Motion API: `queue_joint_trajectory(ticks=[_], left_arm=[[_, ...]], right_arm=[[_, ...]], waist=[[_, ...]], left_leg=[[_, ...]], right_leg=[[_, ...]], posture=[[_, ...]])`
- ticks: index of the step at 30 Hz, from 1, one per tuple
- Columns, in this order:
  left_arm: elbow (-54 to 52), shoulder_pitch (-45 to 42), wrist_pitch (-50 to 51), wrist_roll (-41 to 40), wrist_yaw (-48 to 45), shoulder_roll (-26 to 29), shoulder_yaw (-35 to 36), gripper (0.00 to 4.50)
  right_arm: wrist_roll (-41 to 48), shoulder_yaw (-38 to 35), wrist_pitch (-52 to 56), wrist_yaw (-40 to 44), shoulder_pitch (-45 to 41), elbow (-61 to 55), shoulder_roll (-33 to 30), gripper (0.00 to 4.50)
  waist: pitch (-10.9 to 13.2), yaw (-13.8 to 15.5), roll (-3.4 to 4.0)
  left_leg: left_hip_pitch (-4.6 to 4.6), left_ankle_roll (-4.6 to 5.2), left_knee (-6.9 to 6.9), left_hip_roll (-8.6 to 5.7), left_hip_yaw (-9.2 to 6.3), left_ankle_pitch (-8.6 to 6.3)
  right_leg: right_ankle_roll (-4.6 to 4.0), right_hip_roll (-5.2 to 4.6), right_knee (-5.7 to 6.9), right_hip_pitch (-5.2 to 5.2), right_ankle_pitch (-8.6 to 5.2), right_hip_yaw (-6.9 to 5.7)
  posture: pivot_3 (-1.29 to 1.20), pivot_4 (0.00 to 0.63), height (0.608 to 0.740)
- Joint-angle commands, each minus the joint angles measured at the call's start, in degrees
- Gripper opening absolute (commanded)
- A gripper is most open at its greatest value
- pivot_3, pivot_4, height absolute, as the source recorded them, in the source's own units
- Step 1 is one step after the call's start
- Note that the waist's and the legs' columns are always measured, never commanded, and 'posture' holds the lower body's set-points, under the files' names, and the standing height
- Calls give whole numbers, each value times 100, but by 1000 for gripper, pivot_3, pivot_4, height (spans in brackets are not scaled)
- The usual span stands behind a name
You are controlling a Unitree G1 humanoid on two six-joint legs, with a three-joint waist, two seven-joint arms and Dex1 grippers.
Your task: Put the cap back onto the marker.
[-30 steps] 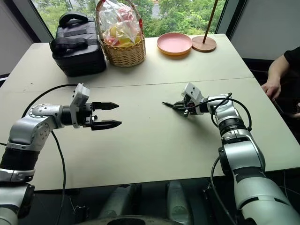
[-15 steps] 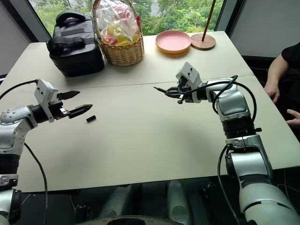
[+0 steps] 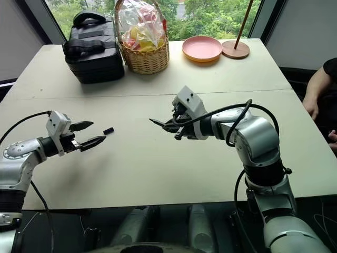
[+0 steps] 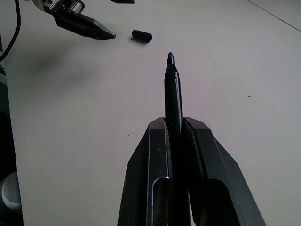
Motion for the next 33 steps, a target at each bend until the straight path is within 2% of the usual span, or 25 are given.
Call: queue_joint_trajectory(ticks=[1, 14, 28, 31, 33], left_arm=[[586, -375, -479, 290, -302, -5, -276, 4500], [2725, -1678, -1311, 837, -947, -199, -763, 4500], [3084, -1619, -1416, 988, -1359, -217, -801, 4500], [3146, -1598, -1462, 1023, -1398, -213, -815, 3709], [3182, -1598, -1481, 1047, -1432, -218, -834, 2613]], right_arm=[[251, 64, -51, -151, 84, -360, 54, 71], [792, -103, -224, -574, 425, -770, -26, 71], [1155, -171, -399, -775, 445, -787, -174, 71], [1181, -138, -458, -776, 408, -737, -229, 0], [1180, -127, -488, -772, 387, -694, -269, 0]], waist=[[0, -6, 0], [0, -13, -2], [-1, -12, -3], [-1, -11, -3], [-1, -10, -3]], left_leg=[[2, 5, -1, 0, 1, 3], [1, 11, 0, 4, -2, 7], [1, 12, 0, 5, -6, 7], [1, 12, 0, 5, -6, 7], [1, 12, 0, 5, -6, 7]], right_leg=[[0, 1, 0, 2, 0, 0], [19, 8, -8, 5, 10, -4], [19, 8, -12, 10, 10, -8], [19, 7, -13, 11, 10, -8], [19, 7, -13, 11, 10, -8]], posture=[[0, 150, 740], [0, 150, 740], [0, 150, 740], [0, 150, 740], [0, 150, 740]])
